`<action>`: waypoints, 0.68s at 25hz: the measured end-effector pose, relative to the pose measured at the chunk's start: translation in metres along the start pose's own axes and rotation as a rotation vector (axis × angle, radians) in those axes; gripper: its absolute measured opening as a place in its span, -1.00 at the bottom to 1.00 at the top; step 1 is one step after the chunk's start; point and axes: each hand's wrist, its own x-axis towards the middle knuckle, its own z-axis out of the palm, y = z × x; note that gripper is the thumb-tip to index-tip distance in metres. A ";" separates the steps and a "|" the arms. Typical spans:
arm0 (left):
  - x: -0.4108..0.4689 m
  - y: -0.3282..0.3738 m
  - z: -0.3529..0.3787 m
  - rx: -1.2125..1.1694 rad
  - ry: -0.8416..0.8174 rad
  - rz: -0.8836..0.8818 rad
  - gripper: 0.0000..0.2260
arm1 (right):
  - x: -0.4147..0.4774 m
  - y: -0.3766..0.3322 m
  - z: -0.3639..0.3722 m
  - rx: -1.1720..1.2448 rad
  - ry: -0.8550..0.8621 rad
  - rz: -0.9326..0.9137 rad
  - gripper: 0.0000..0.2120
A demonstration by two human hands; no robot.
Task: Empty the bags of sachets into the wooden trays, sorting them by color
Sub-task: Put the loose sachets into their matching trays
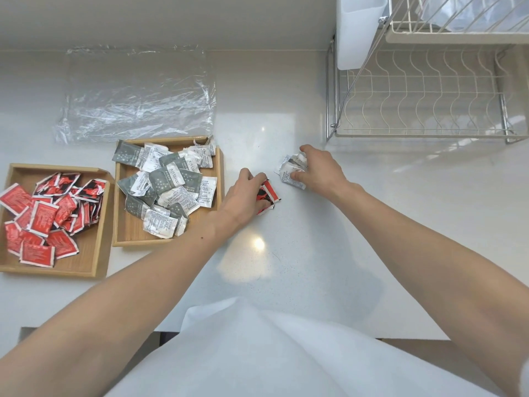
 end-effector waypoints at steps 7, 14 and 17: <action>-0.022 -0.002 0.012 -0.075 -0.031 0.021 -0.63 | -0.007 -0.004 0.013 -0.042 0.051 0.036 -0.60; -0.048 -0.001 0.009 -0.340 0.102 -0.102 -0.78 | -0.064 0.000 0.018 0.349 0.091 0.060 -0.70; -0.061 0.001 0.006 -0.456 0.168 -0.134 -0.76 | -0.091 -0.002 0.013 0.417 0.106 0.057 -0.70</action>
